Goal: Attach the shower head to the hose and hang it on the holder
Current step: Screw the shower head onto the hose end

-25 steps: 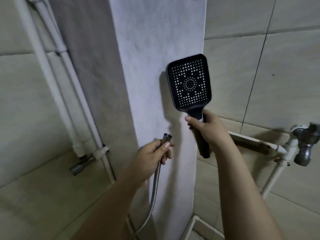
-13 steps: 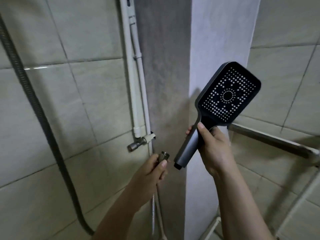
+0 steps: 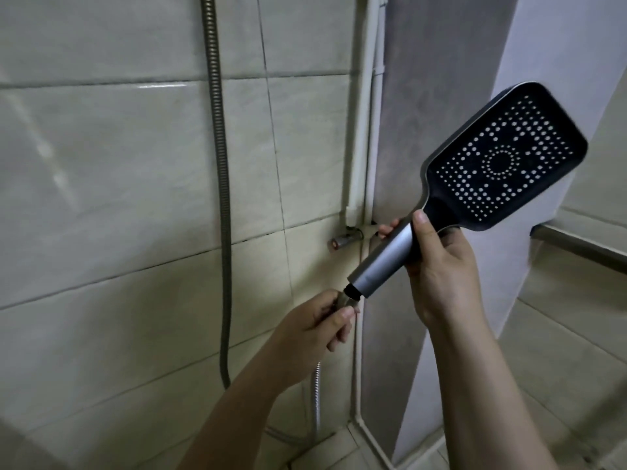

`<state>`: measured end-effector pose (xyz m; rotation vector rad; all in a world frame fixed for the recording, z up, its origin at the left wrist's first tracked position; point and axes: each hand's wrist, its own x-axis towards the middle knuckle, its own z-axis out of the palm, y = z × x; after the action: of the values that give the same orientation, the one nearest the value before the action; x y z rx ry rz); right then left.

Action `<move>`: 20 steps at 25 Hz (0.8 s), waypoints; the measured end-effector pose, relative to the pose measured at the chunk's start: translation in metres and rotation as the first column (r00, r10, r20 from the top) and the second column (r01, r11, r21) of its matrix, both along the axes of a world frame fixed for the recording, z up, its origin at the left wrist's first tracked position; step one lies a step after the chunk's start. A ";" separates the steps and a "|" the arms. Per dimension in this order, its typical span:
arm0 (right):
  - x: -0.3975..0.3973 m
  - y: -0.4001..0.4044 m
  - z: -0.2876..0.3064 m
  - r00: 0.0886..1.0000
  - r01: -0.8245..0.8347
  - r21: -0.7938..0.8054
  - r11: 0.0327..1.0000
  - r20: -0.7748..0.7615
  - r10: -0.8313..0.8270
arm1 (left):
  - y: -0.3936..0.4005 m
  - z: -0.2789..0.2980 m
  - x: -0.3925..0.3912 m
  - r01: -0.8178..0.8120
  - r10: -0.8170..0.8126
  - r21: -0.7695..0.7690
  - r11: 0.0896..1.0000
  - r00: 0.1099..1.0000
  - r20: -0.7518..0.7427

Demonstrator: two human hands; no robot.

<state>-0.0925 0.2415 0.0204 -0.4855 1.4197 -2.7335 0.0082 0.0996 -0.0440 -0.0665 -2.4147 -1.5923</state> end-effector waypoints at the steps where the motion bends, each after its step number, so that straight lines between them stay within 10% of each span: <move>1: 0.006 -0.004 -0.001 1.000 -0.012 0.022 1.000 -0.018 0.012 | -0.002 -0.001 0.006 -0.007 0.007 0.009 1.000 1.000 -0.004; 20: 0.044 -0.020 0.015 0.973 0.040 0.198 0.979 -0.233 0.007 | -0.003 -0.006 0.034 0.037 -0.032 0.055 0.998 0.996 -0.085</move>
<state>-0.0484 0.2217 0.0352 -0.8069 1.7365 -2.5738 0.0425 0.0966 -0.0502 -0.1622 -2.3152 -1.6376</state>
